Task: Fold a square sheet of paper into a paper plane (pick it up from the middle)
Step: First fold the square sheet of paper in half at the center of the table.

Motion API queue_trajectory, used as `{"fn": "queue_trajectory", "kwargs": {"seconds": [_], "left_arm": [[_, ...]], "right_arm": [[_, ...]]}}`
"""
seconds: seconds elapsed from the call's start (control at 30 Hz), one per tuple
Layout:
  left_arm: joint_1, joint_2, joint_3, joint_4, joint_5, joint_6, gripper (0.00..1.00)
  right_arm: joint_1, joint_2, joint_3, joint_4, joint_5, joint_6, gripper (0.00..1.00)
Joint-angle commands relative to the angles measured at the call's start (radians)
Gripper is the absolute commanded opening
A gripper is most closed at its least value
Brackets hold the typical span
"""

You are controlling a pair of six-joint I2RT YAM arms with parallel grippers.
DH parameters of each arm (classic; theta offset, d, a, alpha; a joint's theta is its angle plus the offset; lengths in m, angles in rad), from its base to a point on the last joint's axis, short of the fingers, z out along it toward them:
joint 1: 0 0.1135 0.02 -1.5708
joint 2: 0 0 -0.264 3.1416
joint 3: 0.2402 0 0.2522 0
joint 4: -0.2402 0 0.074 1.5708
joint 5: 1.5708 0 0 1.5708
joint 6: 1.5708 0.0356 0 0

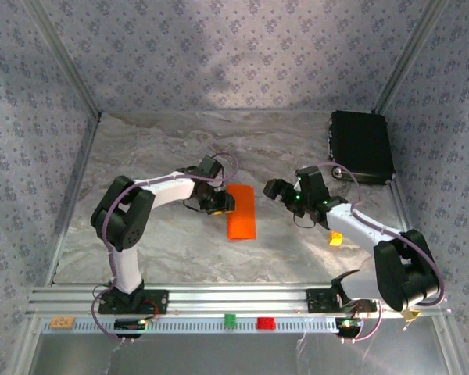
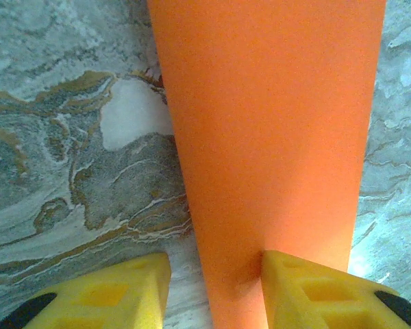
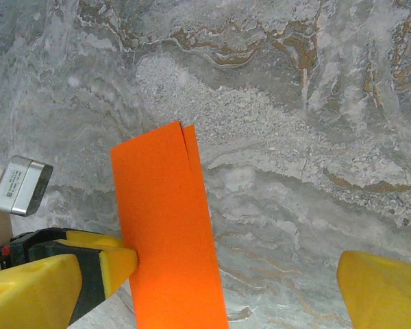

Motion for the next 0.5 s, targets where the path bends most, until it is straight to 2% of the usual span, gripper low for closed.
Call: {"fn": "queue_trajectory", "kwargs": {"seconds": [0.0, 0.23, 0.47], "left_arm": [[0.010, 0.025, 0.011, -0.041, -0.046, 0.004, 0.41], [0.006, 0.064, 0.059, -0.097, -0.020, 0.077, 0.42], [0.000, 0.108, 0.107, -0.162, -0.045, 0.111, 0.42]], "right_arm": [[0.008, 0.007, 0.023, -0.028, 0.003, 0.009, 0.98], [0.008, 0.007, 0.025, -0.032, 0.004, 0.009, 0.98], [0.008, 0.005, 0.023, -0.036, 0.007, 0.009, 0.98]]}}
